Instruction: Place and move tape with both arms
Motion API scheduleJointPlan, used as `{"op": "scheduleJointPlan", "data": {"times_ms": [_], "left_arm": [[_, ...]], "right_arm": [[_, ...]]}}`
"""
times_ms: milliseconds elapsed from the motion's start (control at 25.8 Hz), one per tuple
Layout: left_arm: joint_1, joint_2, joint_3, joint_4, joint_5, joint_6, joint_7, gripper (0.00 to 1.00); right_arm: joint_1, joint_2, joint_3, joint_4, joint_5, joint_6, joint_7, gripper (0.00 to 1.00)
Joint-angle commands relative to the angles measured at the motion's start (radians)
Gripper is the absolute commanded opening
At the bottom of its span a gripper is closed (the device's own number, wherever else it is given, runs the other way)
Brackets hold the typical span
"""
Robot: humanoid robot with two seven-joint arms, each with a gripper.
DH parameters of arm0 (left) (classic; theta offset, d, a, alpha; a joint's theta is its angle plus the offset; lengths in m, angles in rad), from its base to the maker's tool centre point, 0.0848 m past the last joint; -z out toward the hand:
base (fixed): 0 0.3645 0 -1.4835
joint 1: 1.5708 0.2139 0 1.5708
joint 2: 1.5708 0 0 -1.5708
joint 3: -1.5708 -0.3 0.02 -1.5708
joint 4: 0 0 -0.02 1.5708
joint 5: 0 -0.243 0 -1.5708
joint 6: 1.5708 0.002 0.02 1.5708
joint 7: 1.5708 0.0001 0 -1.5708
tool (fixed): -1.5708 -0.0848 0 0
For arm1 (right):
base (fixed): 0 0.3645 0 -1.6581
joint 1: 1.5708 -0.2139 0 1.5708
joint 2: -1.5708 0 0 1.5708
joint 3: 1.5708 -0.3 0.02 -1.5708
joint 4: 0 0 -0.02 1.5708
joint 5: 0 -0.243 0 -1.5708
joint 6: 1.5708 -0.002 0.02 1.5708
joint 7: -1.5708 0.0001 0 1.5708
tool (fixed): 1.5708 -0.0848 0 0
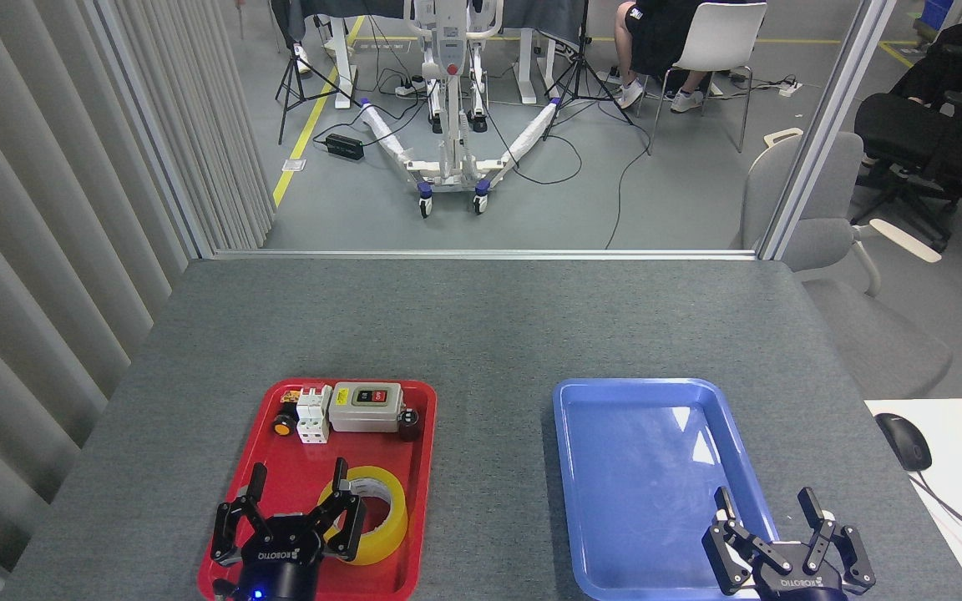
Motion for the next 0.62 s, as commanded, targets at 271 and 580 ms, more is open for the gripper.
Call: {"op": "scheduleJointPlan", "data": {"times_ms": [271,580], "left_arm": [[-0.005,-0.003,0.000,0.006,0.006,-0.002,-0.024,1.00],[-0.003,-0.002,0.000,0.000,0.008,0.004,-0.025,1.00]], "right_arm": [[0.003,0.000,0.001,0.000,0.000,0.000,-0.001,1.00],[0.005,-0.001,0.003,0.000,-0.001,0.000,-0.001,1.00]]}}
